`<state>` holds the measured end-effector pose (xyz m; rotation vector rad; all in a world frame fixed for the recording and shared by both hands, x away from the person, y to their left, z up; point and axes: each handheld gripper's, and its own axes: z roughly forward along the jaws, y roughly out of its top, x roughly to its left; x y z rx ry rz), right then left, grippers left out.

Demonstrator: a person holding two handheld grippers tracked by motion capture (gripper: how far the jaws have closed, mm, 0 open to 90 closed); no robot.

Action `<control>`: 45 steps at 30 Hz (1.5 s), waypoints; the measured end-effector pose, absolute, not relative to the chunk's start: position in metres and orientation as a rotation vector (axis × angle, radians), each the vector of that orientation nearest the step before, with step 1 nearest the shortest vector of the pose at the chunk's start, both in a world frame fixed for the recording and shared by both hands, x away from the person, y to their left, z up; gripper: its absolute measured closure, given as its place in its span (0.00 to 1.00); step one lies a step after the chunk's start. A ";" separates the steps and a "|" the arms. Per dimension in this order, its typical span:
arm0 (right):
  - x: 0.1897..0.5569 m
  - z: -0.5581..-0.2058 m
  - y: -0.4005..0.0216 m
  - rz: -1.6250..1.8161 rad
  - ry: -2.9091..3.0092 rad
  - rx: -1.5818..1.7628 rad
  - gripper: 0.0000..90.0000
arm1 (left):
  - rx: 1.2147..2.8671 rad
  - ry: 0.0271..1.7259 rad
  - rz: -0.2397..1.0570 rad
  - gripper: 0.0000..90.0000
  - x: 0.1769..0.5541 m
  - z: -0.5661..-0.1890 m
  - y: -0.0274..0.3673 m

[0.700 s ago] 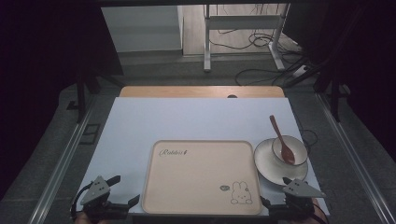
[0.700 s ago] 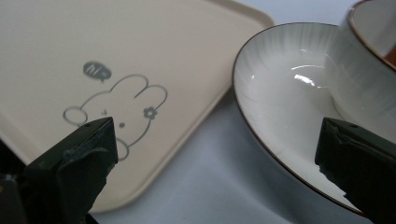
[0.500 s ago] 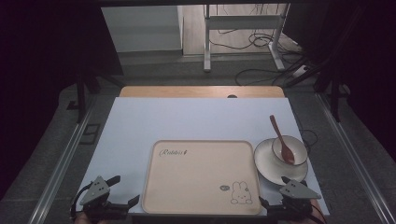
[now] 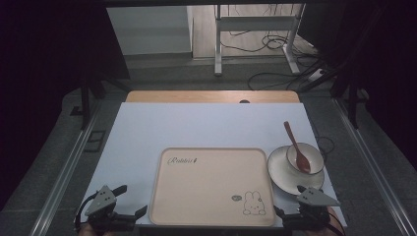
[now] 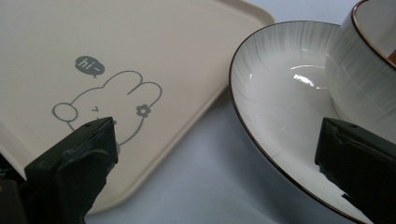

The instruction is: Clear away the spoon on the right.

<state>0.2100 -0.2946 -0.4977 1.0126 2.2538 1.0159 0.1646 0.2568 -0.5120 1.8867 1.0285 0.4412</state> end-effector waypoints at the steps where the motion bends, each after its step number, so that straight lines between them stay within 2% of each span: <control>1: 0.210 -0.498 -0.294 1.021 2.255 1.017 0.00 | 1.888 1.028 0.441 0.01 0.165 -0.512 0.257; 45: 0.233 -0.464 -0.290 1.189 2.195 1.102 0.02 | 1.903 1.031 0.437 0.01 0.166 -0.512 0.256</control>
